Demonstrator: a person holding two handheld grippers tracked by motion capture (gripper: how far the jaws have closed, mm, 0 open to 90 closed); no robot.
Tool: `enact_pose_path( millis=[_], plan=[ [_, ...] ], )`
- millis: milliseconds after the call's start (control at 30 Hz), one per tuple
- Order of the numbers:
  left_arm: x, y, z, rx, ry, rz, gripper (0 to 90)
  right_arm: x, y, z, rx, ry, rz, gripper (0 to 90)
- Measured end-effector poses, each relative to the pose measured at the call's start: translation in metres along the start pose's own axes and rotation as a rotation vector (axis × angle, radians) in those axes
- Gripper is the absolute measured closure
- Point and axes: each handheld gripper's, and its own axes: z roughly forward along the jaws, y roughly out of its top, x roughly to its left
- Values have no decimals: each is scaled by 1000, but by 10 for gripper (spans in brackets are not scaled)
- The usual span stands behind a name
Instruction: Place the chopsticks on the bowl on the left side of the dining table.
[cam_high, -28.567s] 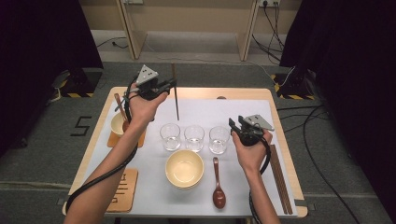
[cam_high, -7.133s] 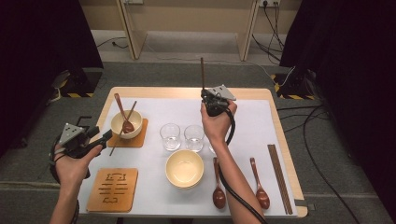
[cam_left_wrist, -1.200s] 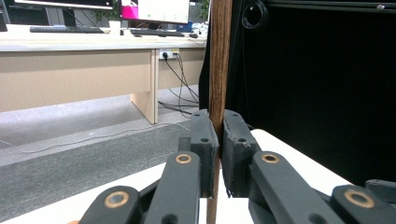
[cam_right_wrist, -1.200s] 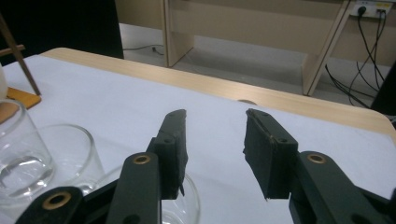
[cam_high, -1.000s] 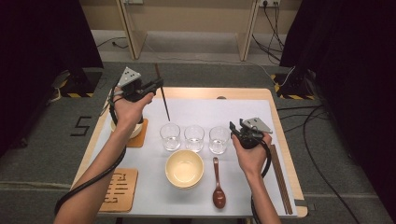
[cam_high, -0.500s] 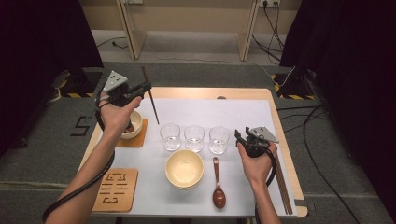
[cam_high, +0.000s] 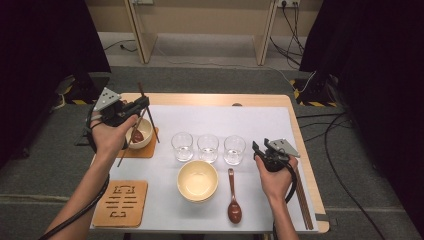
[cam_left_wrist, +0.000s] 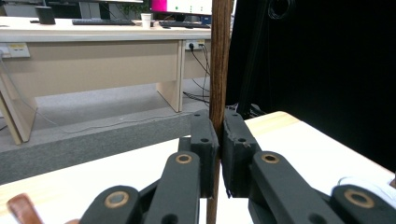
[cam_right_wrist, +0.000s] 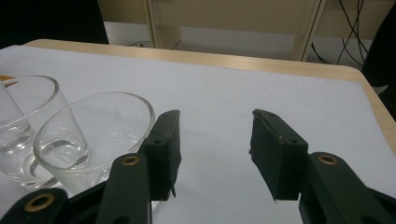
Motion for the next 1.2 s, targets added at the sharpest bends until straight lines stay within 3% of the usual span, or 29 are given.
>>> enact_pose_path(
  millis=[367, 833, 1000, 1200],
  plan=[
    [4, -13, -33, 9, 31, -8, 838, -5, -4, -4, -3, -10, 14, 527],
    [14, -41, -66, 36, 57, -42, 837, -5, -5, -5, -22, -10, 29, 524],
    [18, -45, -71, 53, 64, -37, 837, -6, -7, -5, -18, -16, 35, 524],
    [22, -47, -66, 64, 77, -39, 838, -3, -9, -4, -12, -8, 33, 524]
  ],
)
